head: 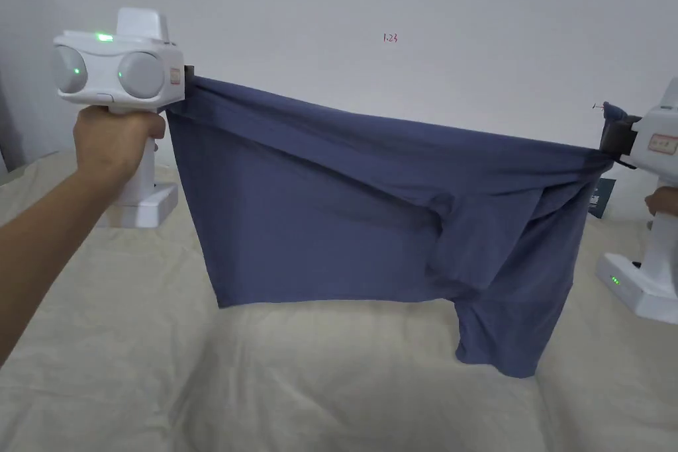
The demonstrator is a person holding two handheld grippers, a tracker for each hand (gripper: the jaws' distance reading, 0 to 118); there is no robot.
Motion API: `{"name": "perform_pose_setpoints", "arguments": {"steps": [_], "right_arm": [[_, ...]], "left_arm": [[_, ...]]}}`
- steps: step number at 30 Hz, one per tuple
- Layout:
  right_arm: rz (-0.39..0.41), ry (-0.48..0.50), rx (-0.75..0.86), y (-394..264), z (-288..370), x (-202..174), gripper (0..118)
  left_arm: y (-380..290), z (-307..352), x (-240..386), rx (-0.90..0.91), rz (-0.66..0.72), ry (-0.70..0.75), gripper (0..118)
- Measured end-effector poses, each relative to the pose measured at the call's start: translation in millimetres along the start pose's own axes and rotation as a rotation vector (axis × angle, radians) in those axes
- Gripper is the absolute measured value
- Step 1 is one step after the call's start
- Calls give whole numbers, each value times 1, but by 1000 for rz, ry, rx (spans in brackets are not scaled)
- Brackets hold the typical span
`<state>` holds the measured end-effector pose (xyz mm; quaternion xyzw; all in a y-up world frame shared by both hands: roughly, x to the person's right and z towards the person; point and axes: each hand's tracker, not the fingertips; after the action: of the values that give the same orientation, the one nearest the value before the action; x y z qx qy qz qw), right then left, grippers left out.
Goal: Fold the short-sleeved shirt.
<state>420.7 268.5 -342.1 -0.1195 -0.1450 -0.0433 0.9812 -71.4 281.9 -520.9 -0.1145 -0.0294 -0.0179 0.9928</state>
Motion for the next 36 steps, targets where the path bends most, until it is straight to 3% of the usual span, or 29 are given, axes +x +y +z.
{"name": "perform_pose_setpoints", "arguments": {"steps": [6, 13, 23, 29, 36], "right_arm": [[32, -26, -79, -53, -23, -2, 6], [-52, -49, -220, -140, -11, 7, 6], [-157, -68, -398, -267, 92, 25, 6], [-201, -90, -471, -320, 159, 34, 6], [-251, -146, -597, -375, 207, 37, 6]], "left_arm": [[-63, -22, 4, -101, -14, -4, 5], [-173, 6, -9, -273, 18, -32, 4], [-324, 114, -51, -504, 11, -55, 5], [-372, 190, -71, -596, 46, -54, 4], [-420, 229, -89, -712, 64, -38, 4]]}}
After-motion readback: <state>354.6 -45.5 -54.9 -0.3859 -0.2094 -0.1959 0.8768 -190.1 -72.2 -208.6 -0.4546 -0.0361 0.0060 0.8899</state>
